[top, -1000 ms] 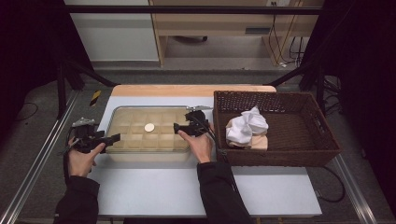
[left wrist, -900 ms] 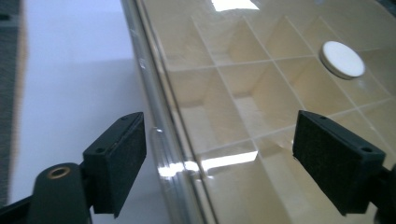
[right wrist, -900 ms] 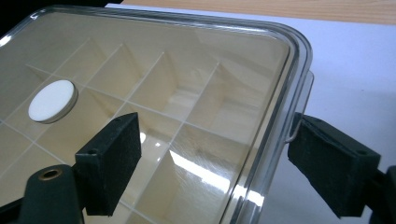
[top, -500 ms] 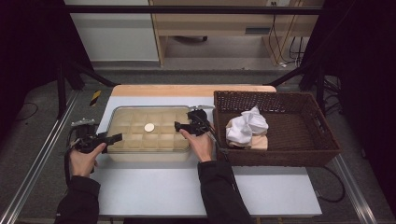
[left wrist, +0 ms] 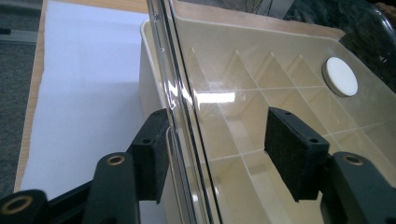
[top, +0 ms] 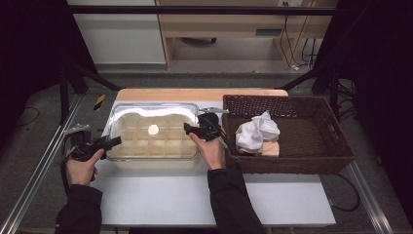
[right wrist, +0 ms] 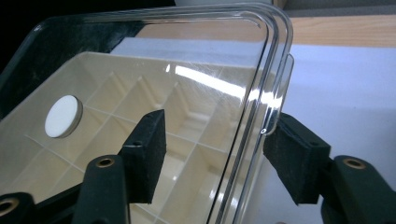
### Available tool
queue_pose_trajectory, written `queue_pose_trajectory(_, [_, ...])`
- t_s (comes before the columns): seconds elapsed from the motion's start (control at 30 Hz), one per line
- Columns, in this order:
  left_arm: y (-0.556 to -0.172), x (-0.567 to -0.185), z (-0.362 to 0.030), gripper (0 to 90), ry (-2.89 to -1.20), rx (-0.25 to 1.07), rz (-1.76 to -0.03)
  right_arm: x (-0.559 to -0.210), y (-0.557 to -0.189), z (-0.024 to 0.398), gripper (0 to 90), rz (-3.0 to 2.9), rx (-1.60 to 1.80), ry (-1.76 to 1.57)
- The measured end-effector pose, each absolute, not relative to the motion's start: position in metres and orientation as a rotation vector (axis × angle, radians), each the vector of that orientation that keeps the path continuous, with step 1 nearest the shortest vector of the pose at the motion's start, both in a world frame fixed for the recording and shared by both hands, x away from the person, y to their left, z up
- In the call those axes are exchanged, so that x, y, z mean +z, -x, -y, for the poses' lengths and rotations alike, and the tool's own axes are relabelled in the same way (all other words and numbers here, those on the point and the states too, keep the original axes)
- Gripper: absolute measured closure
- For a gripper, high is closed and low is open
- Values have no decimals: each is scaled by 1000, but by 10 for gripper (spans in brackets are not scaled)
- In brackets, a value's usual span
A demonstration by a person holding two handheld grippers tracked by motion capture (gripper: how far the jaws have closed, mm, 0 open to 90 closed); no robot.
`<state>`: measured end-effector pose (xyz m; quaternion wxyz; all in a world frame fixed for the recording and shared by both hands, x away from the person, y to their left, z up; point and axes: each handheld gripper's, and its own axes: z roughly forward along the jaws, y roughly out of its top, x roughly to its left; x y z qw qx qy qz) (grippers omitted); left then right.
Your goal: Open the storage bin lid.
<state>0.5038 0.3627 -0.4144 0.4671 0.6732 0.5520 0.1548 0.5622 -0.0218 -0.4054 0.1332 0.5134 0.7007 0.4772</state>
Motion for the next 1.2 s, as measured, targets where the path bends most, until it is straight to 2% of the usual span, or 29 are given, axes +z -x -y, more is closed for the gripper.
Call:
queue_pose_trajectory(0.6, [-480,-398,-369,527,-1608,435,-1272,-374,-534,32,525,-2028,1514,-1439])
queue_pose_trajectory(0.73, [-474,-396,-371,548,-1607,436,-1249,-367,-525,36,574,-2018,1541,-1420])
queue_pose_trajectory(0.97, [-463,-390,-367,553,-1601,435,-1206,-356,-505,48,655,-1996,1593,-1378])
queue_pose_trajectory(1.2, [-451,-384,-358,550,-1612,452,-1171,-350,-486,61,675,-2005,1618,-1349])
